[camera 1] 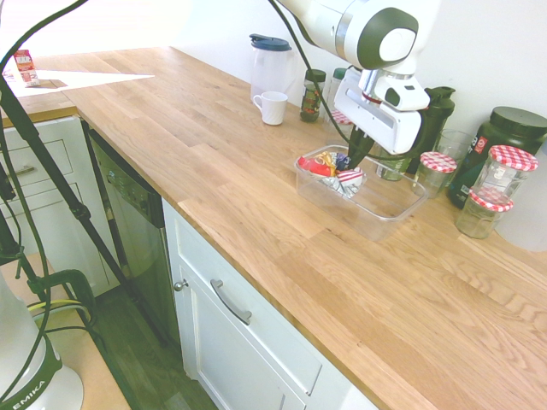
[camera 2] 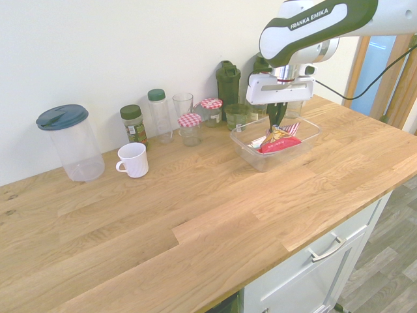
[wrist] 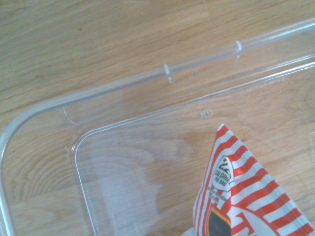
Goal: Put the chip bag into the container
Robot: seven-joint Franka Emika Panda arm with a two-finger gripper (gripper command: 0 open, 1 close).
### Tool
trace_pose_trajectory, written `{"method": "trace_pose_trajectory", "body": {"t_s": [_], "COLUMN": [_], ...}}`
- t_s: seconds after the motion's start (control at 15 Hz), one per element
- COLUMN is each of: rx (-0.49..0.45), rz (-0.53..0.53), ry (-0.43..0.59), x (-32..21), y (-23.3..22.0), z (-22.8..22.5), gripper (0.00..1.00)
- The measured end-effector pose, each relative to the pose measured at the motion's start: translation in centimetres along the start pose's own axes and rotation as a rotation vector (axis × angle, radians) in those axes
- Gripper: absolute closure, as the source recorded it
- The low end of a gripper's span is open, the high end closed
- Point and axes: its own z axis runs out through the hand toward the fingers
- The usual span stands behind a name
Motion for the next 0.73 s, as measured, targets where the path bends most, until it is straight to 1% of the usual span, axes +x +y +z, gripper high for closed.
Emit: {"method": "trace_pose_trajectory", "body": {"t_s": [0.47,0.73], "rx": [0.013,0.065], "rz": [0.002,-0.01], "ry": [0.003,0.033], "x": [0.0,-1.0], "y": [-0.1,0.1], "z": [-0.5,-4.5], "gripper": [0.0,0.0]}}
